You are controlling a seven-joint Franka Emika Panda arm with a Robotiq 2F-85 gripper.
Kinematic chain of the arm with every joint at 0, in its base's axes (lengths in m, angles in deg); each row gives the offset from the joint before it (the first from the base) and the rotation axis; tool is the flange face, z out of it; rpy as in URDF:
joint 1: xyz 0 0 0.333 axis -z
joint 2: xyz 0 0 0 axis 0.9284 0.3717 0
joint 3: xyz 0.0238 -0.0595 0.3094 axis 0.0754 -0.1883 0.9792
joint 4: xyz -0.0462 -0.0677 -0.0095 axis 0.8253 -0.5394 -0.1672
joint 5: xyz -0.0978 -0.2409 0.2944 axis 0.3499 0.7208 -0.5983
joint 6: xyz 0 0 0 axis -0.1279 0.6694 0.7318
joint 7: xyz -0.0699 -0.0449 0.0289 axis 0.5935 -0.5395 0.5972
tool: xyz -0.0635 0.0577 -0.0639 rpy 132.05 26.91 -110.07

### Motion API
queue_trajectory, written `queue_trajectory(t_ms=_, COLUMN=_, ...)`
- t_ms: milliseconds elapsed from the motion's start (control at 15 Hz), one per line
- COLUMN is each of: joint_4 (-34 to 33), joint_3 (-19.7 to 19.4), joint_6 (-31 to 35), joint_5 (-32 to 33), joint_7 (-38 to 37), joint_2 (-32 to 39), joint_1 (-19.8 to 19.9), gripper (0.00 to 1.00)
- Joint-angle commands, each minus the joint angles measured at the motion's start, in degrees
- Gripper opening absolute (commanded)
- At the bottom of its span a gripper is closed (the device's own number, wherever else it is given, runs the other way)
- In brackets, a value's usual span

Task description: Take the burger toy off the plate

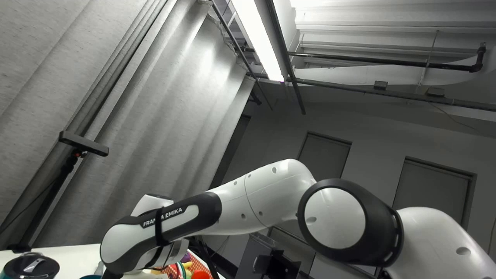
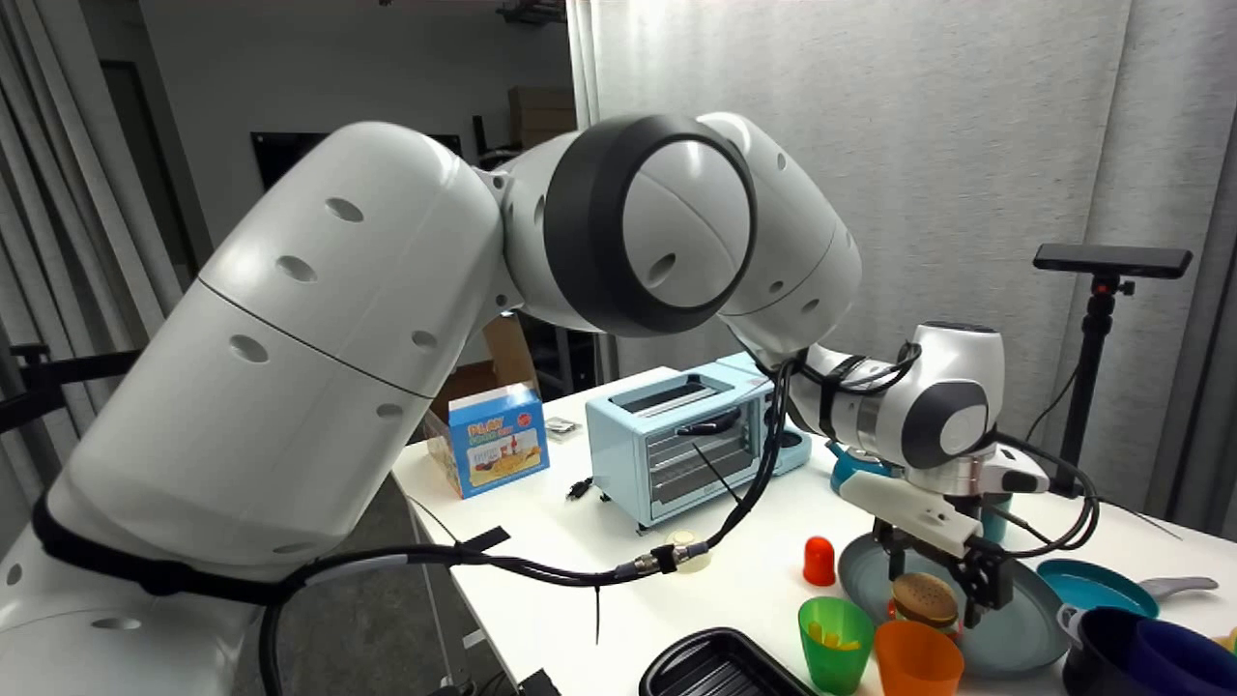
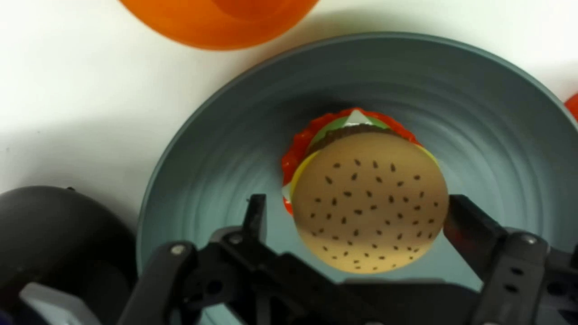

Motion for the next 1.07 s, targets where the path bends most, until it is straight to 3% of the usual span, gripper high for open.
queue_trajectory(t_ms=0, joint_4=-3.27, joint_3=0.93, joint_6=-4.21, joint_5=-0.18, joint_7=0.31, joint_2=1.25, joint_1=1.00, gripper=1.00)
queue_trajectory(t_ms=133, joint_4=-3.55, joint_3=0.84, joint_6=-4.34, joint_5=-0.02, joint_7=0.36, joint_2=1.36, joint_1=0.95, gripper=0.72)
queue_trajectory(t_ms=333, joint_4=-3.70, joint_3=0.81, joint_6=-4.44, joint_5=-0.11, joint_7=0.11, joint_2=1.37, joint_1=0.93, gripper=0.51)
queue_trajectory(t_ms=867, joint_4=-3.60, joint_3=0.73, joint_6=-3.33, joint_5=-0.16, joint_7=-0.26, joint_2=1.47, joint_1=0.86, gripper=0.51)
queue_trajectory(t_ms=1000, joint_4=1.02, joint_3=0.38, joint_6=-1.90, joint_5=0.06, joint_7=0.22, joint_2=-2.39, joint_1=1.13, gripper=0.51)
